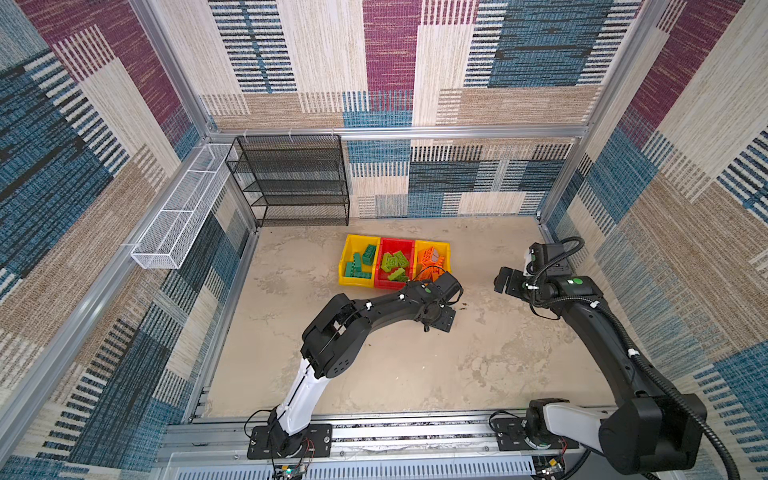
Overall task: Sort the legos into containers by color
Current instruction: 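Grasp the last lime-green brick with the left gripper while the right arm withdraws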
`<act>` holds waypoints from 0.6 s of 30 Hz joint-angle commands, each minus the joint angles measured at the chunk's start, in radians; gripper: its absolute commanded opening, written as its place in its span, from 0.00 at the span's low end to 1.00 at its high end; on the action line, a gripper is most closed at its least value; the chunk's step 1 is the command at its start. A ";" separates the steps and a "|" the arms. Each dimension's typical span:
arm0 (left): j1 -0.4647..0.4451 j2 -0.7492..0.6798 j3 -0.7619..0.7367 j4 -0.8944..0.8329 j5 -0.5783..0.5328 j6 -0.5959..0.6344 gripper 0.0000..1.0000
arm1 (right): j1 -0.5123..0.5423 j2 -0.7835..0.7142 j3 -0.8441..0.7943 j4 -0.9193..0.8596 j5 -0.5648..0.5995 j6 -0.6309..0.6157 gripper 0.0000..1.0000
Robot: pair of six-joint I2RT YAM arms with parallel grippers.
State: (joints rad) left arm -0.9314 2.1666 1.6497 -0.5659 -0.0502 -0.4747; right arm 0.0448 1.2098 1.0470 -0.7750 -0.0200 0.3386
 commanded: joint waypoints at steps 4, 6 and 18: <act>0.001 0.030 0.046 -0.055 -0.030 0.033 0.58 | -0.002 0.006 0.004 0.008 -0.016 -0.001 1.00; 0.002 0.030 0.048 -0.057 -0.033 0.041 0.48 | -0.002 0.007 0.006 0.005 -0.010 -0.002 1.00; 0.049 -0.004 0.113 -0.137 -0.064 0.089 0.21 | -0.002 0.010 0.017 0.002 -0.017 0.020 1.00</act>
State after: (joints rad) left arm -0.8963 2.1860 1.7386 -0.6674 -0.0864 -0.4236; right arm 0.0437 1.2190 1.0546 -0.7788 -0.0338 0.3435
